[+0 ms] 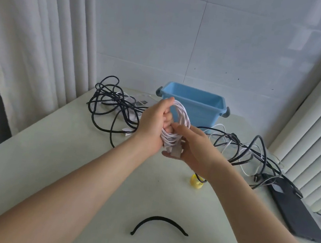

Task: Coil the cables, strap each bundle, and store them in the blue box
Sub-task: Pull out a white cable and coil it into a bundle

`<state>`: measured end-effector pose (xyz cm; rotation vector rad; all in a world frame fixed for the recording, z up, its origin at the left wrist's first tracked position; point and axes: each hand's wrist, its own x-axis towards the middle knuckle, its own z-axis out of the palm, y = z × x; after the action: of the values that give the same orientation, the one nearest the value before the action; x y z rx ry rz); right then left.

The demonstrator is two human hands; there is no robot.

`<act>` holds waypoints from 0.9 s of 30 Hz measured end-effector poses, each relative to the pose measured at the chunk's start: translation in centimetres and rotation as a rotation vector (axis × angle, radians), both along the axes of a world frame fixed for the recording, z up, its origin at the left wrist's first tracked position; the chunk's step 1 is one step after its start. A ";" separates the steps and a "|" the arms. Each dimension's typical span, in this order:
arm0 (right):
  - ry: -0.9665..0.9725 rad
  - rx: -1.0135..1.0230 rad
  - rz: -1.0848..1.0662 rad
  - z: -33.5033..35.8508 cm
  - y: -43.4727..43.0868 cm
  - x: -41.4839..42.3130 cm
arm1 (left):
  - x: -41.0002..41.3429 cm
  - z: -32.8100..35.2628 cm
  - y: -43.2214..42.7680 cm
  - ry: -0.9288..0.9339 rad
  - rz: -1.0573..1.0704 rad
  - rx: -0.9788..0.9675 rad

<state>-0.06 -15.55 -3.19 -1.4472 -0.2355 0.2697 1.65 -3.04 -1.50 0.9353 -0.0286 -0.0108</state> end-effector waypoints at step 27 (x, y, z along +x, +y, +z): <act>0.006 0.147 -0.190 -3.1 -4.5 -6.9 | -6.5 -4.5 1.5 -0.207 -0.277 0.629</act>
<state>-6.98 -20.03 -6.26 -1.3125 -0.1095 0.0995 -4.88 -1.58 -6.05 1.5526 -0.3639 -0.1887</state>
